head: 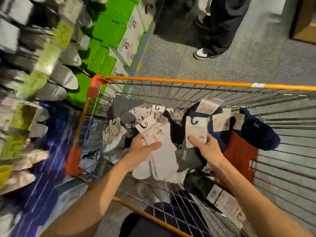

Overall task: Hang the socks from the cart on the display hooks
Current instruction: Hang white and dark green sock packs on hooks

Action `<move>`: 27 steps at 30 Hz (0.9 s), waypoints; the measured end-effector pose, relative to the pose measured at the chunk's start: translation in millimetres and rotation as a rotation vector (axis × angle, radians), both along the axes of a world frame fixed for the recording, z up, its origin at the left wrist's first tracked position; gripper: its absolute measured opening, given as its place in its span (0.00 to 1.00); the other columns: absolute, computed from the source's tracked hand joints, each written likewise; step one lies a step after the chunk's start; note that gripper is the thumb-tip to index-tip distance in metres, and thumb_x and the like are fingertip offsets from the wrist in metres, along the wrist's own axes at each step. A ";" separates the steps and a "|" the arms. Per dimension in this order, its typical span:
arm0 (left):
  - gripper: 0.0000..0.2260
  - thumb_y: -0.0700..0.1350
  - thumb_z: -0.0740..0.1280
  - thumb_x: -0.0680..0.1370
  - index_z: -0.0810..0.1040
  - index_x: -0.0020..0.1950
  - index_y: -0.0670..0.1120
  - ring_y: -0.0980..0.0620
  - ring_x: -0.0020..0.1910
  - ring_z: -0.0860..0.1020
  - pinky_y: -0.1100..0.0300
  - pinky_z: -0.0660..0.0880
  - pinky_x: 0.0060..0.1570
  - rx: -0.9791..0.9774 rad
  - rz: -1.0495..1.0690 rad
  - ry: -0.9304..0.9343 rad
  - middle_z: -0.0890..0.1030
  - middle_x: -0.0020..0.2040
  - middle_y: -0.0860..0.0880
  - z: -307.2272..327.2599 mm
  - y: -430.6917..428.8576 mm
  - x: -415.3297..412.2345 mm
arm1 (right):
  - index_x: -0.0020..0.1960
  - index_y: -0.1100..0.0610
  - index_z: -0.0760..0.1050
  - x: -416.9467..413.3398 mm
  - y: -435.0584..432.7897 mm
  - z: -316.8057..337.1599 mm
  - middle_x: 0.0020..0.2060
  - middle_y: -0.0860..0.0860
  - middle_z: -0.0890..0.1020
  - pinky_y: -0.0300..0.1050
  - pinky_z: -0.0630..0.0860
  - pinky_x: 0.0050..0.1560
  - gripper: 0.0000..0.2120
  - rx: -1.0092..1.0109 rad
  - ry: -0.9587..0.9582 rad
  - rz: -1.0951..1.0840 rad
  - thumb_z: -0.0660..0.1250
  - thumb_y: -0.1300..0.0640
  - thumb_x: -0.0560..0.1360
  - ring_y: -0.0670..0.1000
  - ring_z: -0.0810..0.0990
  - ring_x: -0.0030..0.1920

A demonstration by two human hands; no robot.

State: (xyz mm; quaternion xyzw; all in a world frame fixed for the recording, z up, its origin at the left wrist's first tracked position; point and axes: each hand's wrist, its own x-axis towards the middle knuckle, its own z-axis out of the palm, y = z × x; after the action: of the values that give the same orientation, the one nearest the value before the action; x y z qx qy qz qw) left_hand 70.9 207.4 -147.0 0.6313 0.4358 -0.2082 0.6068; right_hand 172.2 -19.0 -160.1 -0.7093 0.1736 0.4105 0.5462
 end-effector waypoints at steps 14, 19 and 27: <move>0.19 0.34 0.76 0.70 0.73 0.55 0.45 0.65 0.41 0.75 0.77 0.71 0.36 0.362 0.340 -0.490 0.75 0.45 0.61 241.7 72.5 -83.4 | 0.55 0.60 0.81 -21.4 141.8 225.8 0.38 0.55 0.87 0.48 0.84 0.35 0.15 0.489 0.064 0.285 0.72 0.55 0.70 0.52 0.85 0.32; 0.18 0.38 0.79 0.69 0.77 0.51 0.53 0.70 0.43 0.80 0.75 0.73 0.42 0.563 0.406 -0.666 0.83 0.46 0.60 332.5 71.4 -159.3 | 0.50 0.58 0.82 -104.3 192.3 320.3 0.43 0.55 0.87 0.43 0.83 0.40 0.08 0.717 -0.165 0.487 0.71 0.59 0.71 0.52 0.87 0.40; 0.23 0.43 0.80 0.67 0.79 0.60 0.50 0.59 0.53 0.83 0.59 0.78 0.55 0.814 0.603 -0.840 0.85 0.53 0.56 435.1 56.3 -296.2 | 0.59 0.57 0.81 -232.1 223.7 429.4 0.50 0.54 0.87 0.47 0.82 0.50 0.21 0.892 -0.438 0.724 0.74 0.52 0.67 0.54 0.86 0.50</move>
State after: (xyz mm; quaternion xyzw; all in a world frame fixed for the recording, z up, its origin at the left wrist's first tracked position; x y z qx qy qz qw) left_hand -225.3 263.7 288.1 0.6881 0.3635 0.4168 0.4698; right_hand -59.9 204.7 269.3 -0.4943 -0.3829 0.4479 0.6391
